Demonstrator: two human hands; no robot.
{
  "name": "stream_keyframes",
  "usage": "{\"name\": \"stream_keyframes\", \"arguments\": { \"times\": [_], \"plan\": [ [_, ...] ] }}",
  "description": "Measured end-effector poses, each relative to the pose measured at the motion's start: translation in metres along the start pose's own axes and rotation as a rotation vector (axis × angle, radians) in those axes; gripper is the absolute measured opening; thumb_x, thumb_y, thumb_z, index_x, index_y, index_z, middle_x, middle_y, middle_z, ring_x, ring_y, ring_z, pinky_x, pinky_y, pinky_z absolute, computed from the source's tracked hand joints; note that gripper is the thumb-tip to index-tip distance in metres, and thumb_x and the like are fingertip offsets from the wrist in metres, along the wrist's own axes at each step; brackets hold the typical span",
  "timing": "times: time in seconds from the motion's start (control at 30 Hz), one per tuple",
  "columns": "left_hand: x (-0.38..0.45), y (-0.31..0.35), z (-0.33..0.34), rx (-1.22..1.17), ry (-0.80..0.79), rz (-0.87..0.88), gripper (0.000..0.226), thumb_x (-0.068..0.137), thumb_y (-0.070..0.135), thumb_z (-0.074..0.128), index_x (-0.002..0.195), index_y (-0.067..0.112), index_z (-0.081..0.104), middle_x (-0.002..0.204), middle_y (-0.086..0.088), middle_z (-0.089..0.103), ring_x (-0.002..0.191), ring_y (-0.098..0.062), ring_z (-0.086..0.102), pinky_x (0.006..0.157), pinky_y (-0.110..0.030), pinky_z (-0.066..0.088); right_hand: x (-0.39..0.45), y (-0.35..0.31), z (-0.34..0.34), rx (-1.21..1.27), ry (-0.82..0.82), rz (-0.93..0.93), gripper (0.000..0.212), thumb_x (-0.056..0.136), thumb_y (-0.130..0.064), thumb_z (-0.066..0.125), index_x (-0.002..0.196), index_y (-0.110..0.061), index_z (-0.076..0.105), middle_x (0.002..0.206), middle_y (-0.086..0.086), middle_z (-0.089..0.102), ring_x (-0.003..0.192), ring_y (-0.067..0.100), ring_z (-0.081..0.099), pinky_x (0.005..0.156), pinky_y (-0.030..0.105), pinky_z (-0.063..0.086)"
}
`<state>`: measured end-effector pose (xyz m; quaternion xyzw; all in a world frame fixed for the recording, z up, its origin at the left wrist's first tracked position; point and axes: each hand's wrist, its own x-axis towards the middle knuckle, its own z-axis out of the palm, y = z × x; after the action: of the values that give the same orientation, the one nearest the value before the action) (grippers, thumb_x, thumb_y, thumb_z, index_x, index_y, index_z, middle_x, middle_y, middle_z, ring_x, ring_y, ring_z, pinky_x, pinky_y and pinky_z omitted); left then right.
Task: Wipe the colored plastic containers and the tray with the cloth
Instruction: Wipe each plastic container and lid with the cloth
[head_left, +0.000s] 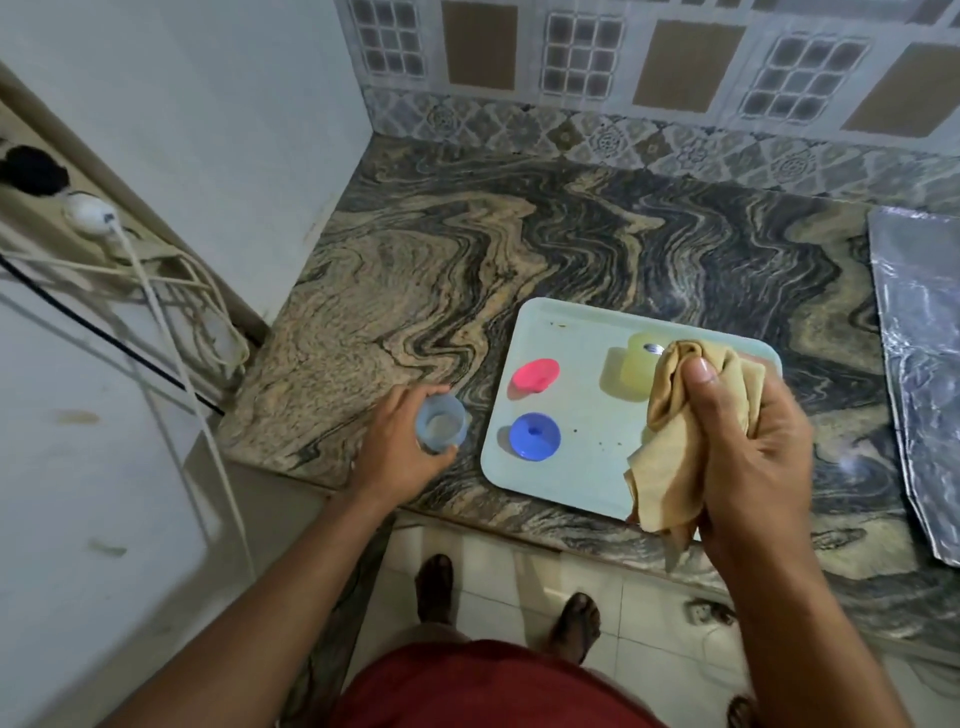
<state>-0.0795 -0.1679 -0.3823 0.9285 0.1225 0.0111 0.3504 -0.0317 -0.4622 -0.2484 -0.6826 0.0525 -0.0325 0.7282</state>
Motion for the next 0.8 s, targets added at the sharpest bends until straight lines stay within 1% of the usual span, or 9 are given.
{"name": "stream_keyframes", "arguments": {
  "times": [0.07, 0.17, 0.27, 0.33, 0.43, 0.53, 0.6, 0.7, 0.8],
  "plan": [
    [-0.001, 0.006, -0.005, 0.083, 0.042, 0.052, 0.079, 0.071, 0.039, 0.092, 0.141, 0.025, 0.057, 0.136, -0.005, 0.051, 0.124, -0.024, 0.050, 0.098, -0.039, 0.045, 0.002, 0.000, -0.003, 0.004, -0.005, 0.001, 0.021, 0.101, -0.034, 0.070, 0.107, -0.015, 0.069, 0.093, 0.003, 0.068, 0.088, 0.021, 0.060, 0.081, 0.047, 0.049],
    [-0.006, 0.036, -0.007, 0.071, 0.149, 0.206, 0.058, 0.074, 0.043, 0.082, 0.125, 0.023, 0.064, 0.123, -0.001, 0.056, 0.114, -0.021, 0.055, 0.095, -0.034, 0.044, 0.005, -0.002, -0.009, 0.024, 0.013, 0.005, 0.019, 0.096, -0.043, 0.072, 0.098, -0.024, 0.068, 0.089, -0.001, 0.066, 0.085, 0.021, 0.059, 0.080, 0.047, 0.047],
    [-0.016, 0.069, 0.016, 0.064, 0.054, 0.368, 0.034, 0.079, 0.031, 0.077, 0.110, 0.021, 0.070, 0.108, 0.004, 0.063, 0.104, -0.018, 0.060, 0.086, -0.034, 0.045, 0.007, -0.004, -0.016, 0.029, 0.018, -0.008, 0.026, 0.093, -0.053, 0.078, 0.094, -0.029, 0.069, 0.091, 0.000, 0.065, 0.085, 0.024, 0.059, 0.079, 0.050, 0.048],
    [-0.020, 0.080, 0.040, 0.094, -0.014, 0.404, 0.029, 0.081, 0.029, 0.073, 0.108, 0.020, 0.069, 0.105, 0.004, 0.064, 0.101, -0.021, 0.061, 0.083, -0.036, 0.045, 0.007, -0.004, -0.021, 0.019, 0.024, -0.011, 0.020, 0.096, -0.049, 0.076, 0.094, -0.030, 0.070, 0.092, 0.000, 0.067, 0.084, 0.022, 0.062, 0.077, 0.048, 0.051],
    [-0.012, 0.084, 0.067, 0.185, -0.063, 0.328, 0.035, 0.081, 0.036, 0.066, 0.110, 0.017, 0.066, 0.105, 0.001, 0.065, 0.099, -0.028, 0.062, 0.083, -0.041, 0.046, 0.007, -0.004, -0.029, 0.022, 0.025, -0.030, 0.009, 0.101, -0.037, 0.072, 0.096, -0.030, 0.071, 0.091, -0.004, 0.069, 0.084, 0.014, 0.065, 0.074, 0.039, 0.054],
    [-0.004, 0.086, 0.079, 0.228, -0.093, 0.191, 0.040, 0.083, 0.040, 0.063, 0.114, 0.015, 0.064, 0.106, -0.004, 0.066, 0.100, -0.033, 0.062, 0.091, -0.043, 0.044, 0.005, -0.007, -0.035, 0.033, 0.030, -0.053, 0.011, 0.097, -0.039, 0.070, 0.097, -0.028, 0.070, 0.089, -0.009, 0.070, 0.082, 0.008, 0.065, 0.072, 0.027, 0.056],
    [0.000, 0.087, 0.081, 0.198, -0.085, 0.126, 0.034, 0.089, 0.036, 0.065, 0.116, 0.014, 0.064, 0.107, -0.006, 0.068, 0.098, -0.035, 0.062, 0.091, -0.044, 0.044, 0.005, -0.007, -0.039, 0.042, 0.049, -0.058, 0.012, 0.095, -0.039, 0.069, 0.097, -0.026, 0.068, 0.085, -0.013, 0.069, 0.078, 0.003, 0.063, 0.068, 0.020, 0.054],
    [0.005, 0.084, 0.083, 0.143, -0.015, 0.121, 0.016, 0.091, 0.021, 0.070, 0.104, 0.014, 0.068, 0.100, -0.008, 0.071, 0.087, -0.039, 0.065, 0.079, -0.043, 0.049, 0.004, -0.006, -0.046, 0.043, 0.068, -0.055, 0.013, 0.095, -0.038, 0.069, 0.099, -0.025, 0.068, 0.085, -0.014, 0.070, 0.078, 0.004, 0.063, 0.068, 0.021, 0.054],
    [0.008, 0.083, 0.080, 0.048, 0.032, 0.081, 0.004, 0.095, 0.020, 0.070, 0.094, 0.016, 0.069, 0.091, -0.003, 0.072, 0.080, -0.028, 0.068, 0.070, -0.042, 0.055, 0.002, -0.003, -0.050, 0.018, 0.080, -0.040, 0.014, 0.095, -0.038, 0.070, 0.101, -0.025, 0.069, 0.086, -0.012, 0.070, 0.080, 0.007, 0.063, 0.070, 0.023, 0.054]
  ]
}}
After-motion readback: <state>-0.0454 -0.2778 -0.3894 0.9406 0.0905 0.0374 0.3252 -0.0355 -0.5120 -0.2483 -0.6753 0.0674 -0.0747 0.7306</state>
